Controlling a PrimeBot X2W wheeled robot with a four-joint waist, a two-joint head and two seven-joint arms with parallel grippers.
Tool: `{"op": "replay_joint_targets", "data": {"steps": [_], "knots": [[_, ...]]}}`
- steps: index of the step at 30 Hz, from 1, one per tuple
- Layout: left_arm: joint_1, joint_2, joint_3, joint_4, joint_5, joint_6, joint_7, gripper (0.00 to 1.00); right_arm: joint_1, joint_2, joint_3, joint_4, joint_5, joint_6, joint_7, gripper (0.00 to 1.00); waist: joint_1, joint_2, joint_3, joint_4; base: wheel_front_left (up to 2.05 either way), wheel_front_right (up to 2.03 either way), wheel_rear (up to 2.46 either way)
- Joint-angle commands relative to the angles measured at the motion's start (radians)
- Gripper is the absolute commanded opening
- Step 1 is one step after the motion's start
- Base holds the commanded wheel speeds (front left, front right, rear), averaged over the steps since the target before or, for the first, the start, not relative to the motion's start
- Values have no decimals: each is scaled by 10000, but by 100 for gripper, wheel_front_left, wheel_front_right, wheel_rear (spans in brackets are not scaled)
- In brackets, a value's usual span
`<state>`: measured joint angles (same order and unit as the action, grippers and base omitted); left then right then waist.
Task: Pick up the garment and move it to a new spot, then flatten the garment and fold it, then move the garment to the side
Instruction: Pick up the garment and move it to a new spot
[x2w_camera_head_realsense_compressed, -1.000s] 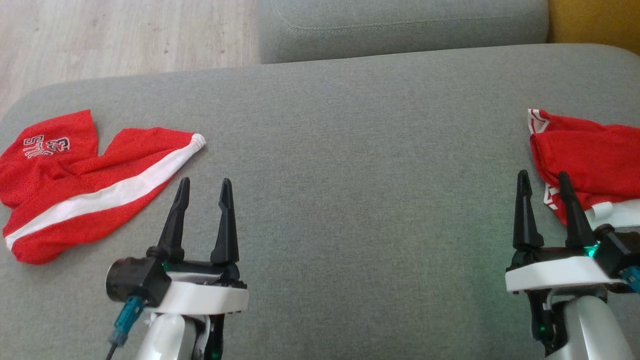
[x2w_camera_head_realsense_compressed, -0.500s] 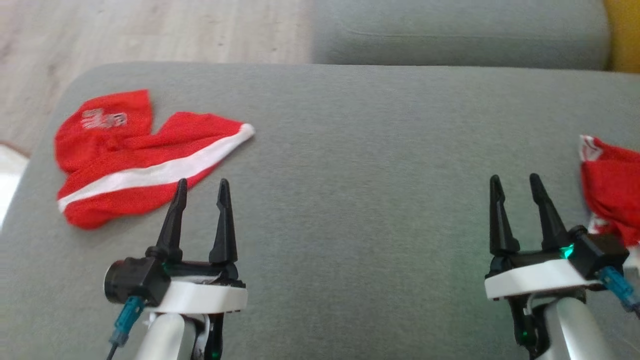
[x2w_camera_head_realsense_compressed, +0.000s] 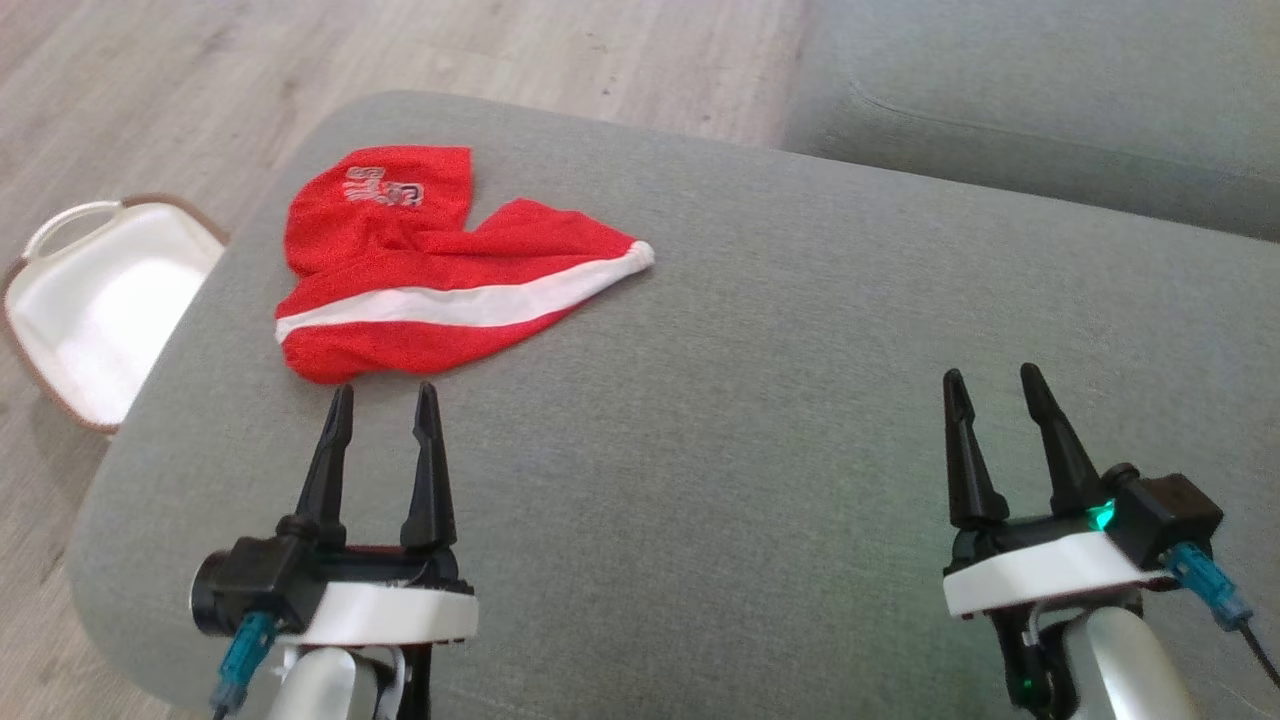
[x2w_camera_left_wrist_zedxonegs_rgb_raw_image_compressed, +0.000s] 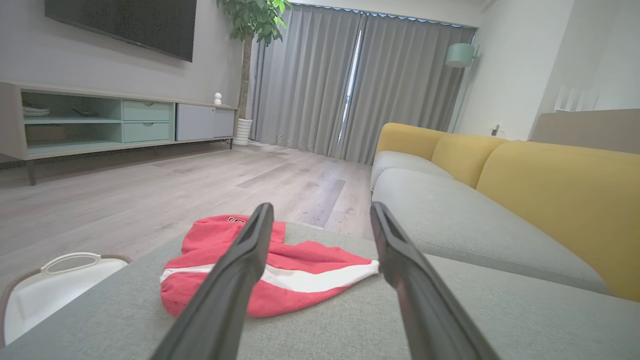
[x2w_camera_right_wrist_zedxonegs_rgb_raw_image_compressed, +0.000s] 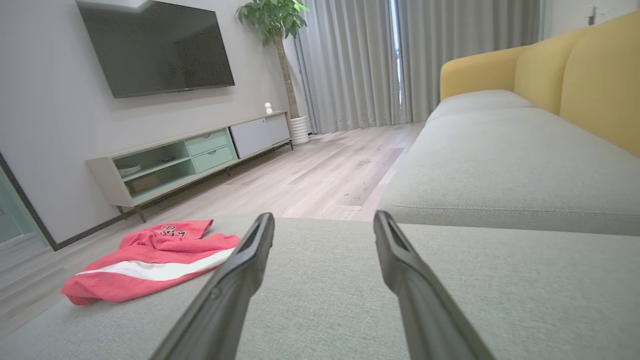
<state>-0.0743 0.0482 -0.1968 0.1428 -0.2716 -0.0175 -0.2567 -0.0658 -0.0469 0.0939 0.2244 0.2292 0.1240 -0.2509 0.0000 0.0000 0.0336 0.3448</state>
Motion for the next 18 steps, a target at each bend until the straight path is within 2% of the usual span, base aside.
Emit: {"op": "replay_joint_targets", "data": {"steps": [1,11,15,18], "knots": [[-251,20,348,-310,104,-2,-51,100,-55,-34,307,-244,96,67,-108,100,0,0,-82,244,0,0,0],[-240,20,684,-380,161,-51,-51,100,-56,-34,530,-239,158,67,-109,100,0,0,3,243,0,0,0],[-541,44,1132,-345,316,-141,-51,100,-177,-34,528,-304,70,67,-109,100,0,0,324,15,0,0,0],[-1084,313,1604,52,521,-149,-51,100,-341,-34,468,-458,-94,67,-109,100,0,0,753,-177,0,0,0]]}}
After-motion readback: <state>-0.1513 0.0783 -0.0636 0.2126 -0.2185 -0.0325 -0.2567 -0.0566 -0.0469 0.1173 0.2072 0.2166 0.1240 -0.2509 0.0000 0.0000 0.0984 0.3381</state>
